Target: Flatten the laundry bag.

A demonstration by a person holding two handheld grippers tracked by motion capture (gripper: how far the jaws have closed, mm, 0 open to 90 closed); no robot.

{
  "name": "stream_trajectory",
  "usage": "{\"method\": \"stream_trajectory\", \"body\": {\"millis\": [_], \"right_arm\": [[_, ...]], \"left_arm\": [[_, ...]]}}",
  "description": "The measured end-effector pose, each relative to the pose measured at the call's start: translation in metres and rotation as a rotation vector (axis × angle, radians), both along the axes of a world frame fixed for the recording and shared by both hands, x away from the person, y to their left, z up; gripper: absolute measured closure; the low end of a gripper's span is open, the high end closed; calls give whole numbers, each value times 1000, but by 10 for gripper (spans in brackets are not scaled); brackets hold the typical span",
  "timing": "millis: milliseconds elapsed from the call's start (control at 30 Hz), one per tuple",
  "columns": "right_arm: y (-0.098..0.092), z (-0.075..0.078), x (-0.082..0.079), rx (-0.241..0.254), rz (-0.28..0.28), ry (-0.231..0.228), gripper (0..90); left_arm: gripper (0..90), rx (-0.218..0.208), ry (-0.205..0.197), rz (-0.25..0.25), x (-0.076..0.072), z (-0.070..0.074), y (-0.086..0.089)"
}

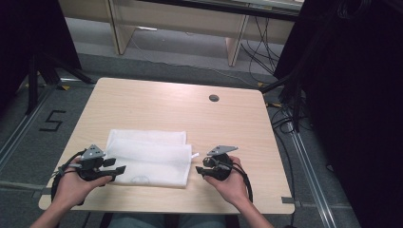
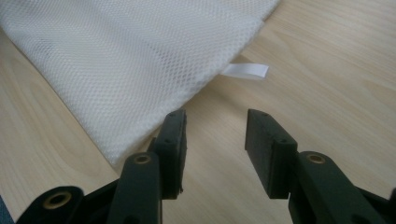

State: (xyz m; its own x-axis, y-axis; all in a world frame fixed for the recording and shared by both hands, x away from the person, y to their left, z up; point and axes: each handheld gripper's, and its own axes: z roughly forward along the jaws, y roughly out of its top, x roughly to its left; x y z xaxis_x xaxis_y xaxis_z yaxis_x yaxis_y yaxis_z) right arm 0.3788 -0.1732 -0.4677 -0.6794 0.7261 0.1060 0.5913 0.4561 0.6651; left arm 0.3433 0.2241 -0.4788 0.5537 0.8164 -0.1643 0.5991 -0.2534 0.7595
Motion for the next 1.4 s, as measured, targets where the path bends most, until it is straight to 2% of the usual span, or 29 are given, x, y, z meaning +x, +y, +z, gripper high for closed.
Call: {"method": "stream_trajectory", "body": {"millis": [33, 200, 233, 267, 300, 367, 400, 433, 467, 500, 533, 567, 633, 733, 767, 800, 867, 900, 933, 1000, 1033, 1100, 1133, 1200, 1300, 1333, 1400], "right_arm": [[1, 0, 0, 8, -1, 16, 585], [2, -2, 3, 3, 8, 14, 569], [4, -2, 4, 17, -2, 3, 558], [4, 2, 3, 1, 5, 25, 553], [5, 3, 4, -1, 12, 15, 553], [10, 4, 6, 15, 15, -13, 557], [10, 4, 6, 15, 15, -13, 557], [17, 13, 12, -35, 62, -11, 557], [17, 13, 12, -35, 62, -11, 557], [25, 19, 17, -55, 77, -15, 564], [29, 19, 19, -51, 68, -34, 567], [33, 22, 22, -51, 96, -38, 567], [41, 25, 26, -71, 99, -45, 573], [51, 24, 33, -77, 120, -37, 570], [54, 24, 36, -93, 126, -25, 567], [63, 21, 46, -105, 164, -4, 564], [66, 20, 49, -112, 157, -20, 560], [70, 21, 55, -138, 170, -19, 549], [74, 19, 63, -137, 165, -11, 525], [74, 20, 66, -142, 170, -4, 522], [75, 19, 70, -150, 162, -15, 511], [75, 16, 78, -172, 153, -2, 489], [74, 17, 82, -168, 128, 10, 476], [73, 15, 86, -176, 117, 3, 471], [75, 9, 93, -182, 110, 25, 461], [75, 7, 94, -189, 117, 21, 460], [76, 3, 98, -188, 120, 33, 460]], "left_arm": [[460, 6, 0, -9, 0, -1, 0], [468, 14, 20, -22, 1, -2, -2], [482, 21, 29, -27, 1, -3, -3], [500, 48, 37, -59, -1, -3, -4], [520, 48, 37, -59, -1, -3, -4], [592, 73, 49, -109, -3, -4, -11], [623, 73, 49, -109, -3, -4, -11], [669, 93, 71, -156, -6, -5, -18], [694, 93, 71, -156, -6, -5, -18], [721, 84, 95, -177, -8, -6, -24], [739, 91, 96, -192, -9, -5, -28], [758, 101, 97, -211, -9, -5, -32], [790, 111, 102, -246, -10, -4, -40], [820, 128, 110, -267, -9, -5, -46], [820, 137, 121, -284, -9, -7, -50], [829, 157, 129, -303, -8, -9, -55], [831, 170, 133, -315, -7, -11, -59], [833, 172, 134, -321, -6, -12, -61], [835, 194, 132, -345, -4, -12, -63], [837, 193, 127, -329, -3, -13, -65], [837, 188, 136, -334, -3, -14, -67], [837, 210, 148, -346, -1, -15, -68], [837, 237, 153, -373, 1, -14, -66], [837, 196, 152, -339, 0, -17, -69], [837, 213, 150, -353, 2, -16, -69], [838, 193, 147, -335, 2, -17, -70], [838, 199, 145, -343, 2, -18, -70]]}}
